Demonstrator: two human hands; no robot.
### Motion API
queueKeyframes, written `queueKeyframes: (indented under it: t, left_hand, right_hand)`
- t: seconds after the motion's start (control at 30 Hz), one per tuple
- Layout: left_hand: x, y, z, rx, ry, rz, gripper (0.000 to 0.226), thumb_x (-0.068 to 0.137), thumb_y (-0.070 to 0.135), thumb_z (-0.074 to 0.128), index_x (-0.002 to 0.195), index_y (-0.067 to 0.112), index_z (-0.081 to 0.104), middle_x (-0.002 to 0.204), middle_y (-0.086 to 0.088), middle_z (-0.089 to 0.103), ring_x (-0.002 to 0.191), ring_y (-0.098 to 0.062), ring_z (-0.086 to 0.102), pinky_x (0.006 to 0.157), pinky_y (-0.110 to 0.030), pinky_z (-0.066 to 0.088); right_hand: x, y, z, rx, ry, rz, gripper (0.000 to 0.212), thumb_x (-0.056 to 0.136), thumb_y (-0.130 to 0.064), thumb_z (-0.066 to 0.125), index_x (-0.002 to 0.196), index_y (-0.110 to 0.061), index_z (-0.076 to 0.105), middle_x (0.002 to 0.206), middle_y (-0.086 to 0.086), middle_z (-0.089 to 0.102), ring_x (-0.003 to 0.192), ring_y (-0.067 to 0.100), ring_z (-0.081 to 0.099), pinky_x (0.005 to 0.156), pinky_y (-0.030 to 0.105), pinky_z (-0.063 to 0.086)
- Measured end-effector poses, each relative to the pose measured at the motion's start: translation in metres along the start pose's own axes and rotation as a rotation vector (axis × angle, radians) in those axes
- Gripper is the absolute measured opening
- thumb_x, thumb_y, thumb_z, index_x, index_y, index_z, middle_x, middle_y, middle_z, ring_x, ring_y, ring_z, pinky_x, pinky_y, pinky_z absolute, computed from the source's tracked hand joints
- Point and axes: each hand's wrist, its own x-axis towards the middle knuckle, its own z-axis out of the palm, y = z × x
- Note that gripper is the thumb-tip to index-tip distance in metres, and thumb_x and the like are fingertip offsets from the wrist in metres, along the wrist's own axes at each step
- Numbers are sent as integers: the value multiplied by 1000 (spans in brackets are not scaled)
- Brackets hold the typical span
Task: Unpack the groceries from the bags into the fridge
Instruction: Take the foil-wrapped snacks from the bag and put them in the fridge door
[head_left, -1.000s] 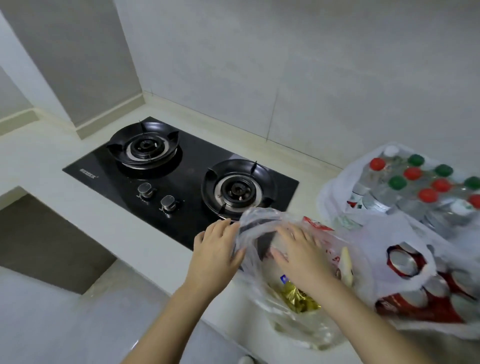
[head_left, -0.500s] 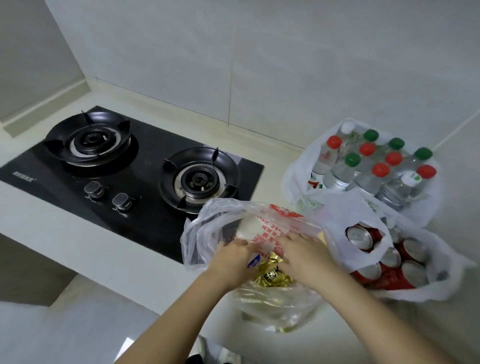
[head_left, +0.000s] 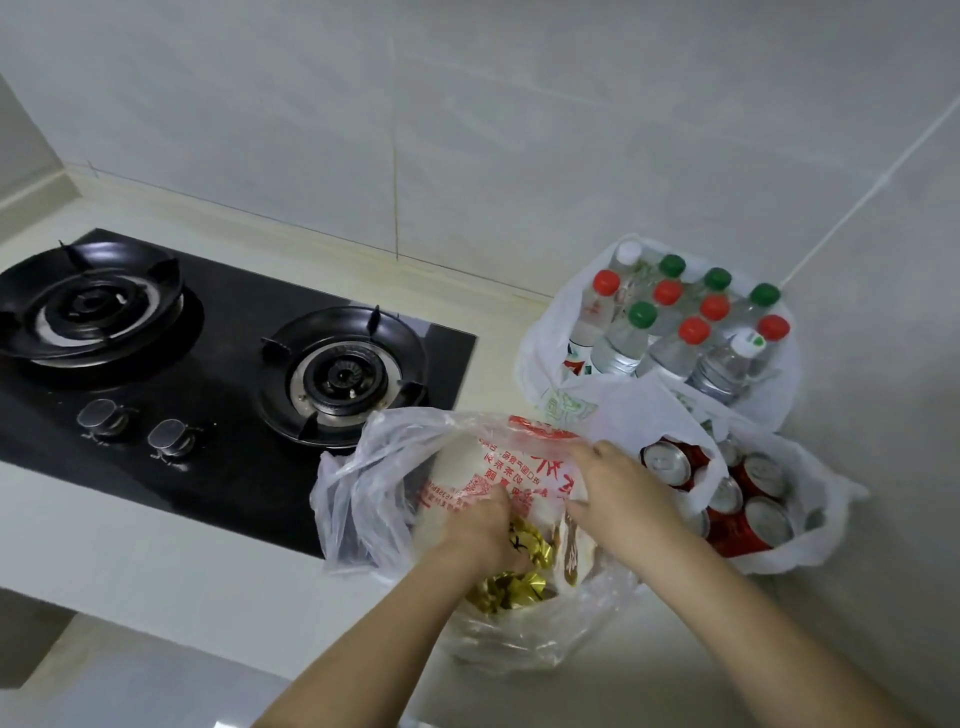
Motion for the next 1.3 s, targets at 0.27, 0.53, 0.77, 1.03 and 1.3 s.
queueKeyframes:
  t: [0.27, 0.53, 0.77, 1.03, 1.3]
  left_hand:
    - [-2, -3, -8, -231, 49, -71, 82, 70, 27, 82, 135, 12, 32, 123, -3, 54, 107, -20, 54, 82, -27, 47]
    - [-28, -14, -38, -424, 244, -64, 43, 70, 40, 81, 97, 22, 53, 94, 6, 61, 86, -11, 57, 70, -22, 45]
    - [-58, -26, -64, -709, 449, -91, 45, 64, 35, 87, 97, 24, 57, 87, 11, 64, 82, -8, 62, 72, -23, 53]
    - [-86, -53, -77, -1459, 357, -104, 35, 80, 13, 74, 110, -1, 65, 106, -20, 70, 90, -29, 70, 81, -41, 58]
    - [-99, -78, -83, -1947, 276, 119, 82, 52, 30, 93, 122, 3, 59, 110, -15, 67, 98, -29, 66, 78, -42, 58]
  right_hand:
    - [-2, -4, 4, 86, -124, 94, 40, 96, -34, 51, 127, -13, 37, 90, 0, 52, 78, 19, 48, 58, 29, 34]
    - [4, -12, -8, -55, -143, 69, 24, 99, -17, 39, 112, -10, 57, 112, 9, 62, 97, 25, 58, 70, 26, 36]
    - [19, -28, -33, -70, -46, -26, 17, 100, -20, 41, 101, -11, 55, 108, 9, 62, 87, 24, 52, 70, 28, 37]
    - [21, -56, -54, -65, 104, -234, 25, 104, -33, 36, 89, -17, 47, 95, 5, 62, 82, 25, 53, 66, 32, 37]
    - [20, -89, -70, 527, 230, -439, 34, 104, -27, 37, 74, -12, 44, 68, 4, 49, 58, 15, 42, 54, 30, 31]
